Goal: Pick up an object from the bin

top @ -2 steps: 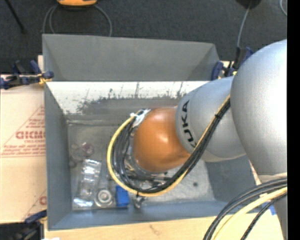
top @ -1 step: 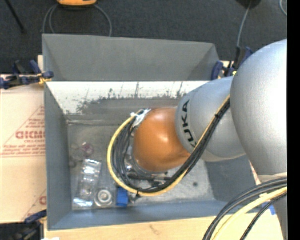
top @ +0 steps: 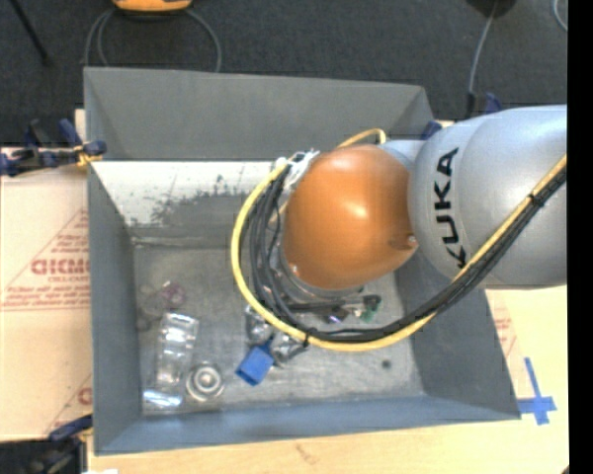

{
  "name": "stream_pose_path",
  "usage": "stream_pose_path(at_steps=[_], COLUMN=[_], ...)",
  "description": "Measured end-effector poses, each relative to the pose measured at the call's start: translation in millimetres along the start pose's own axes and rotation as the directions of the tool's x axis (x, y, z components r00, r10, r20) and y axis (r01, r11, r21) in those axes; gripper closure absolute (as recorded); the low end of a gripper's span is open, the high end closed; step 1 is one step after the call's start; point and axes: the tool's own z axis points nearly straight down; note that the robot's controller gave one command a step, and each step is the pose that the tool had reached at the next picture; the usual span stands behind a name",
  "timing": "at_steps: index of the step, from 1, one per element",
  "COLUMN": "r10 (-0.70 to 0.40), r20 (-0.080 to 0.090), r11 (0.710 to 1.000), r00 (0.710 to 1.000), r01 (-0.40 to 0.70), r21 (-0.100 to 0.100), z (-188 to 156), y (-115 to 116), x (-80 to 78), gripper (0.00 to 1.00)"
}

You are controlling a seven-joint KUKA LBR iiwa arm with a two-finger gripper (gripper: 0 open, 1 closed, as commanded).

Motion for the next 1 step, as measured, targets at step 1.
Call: stream_pose_path(at_steps=[1], r10=[-0.349], r20=[0.000], r11=[0.937], r00=[0.937], r01=[0.349], r21=[-0.001], z=[-79.2], y=[-29.9], x=[-10.4], gripper=[1.00])
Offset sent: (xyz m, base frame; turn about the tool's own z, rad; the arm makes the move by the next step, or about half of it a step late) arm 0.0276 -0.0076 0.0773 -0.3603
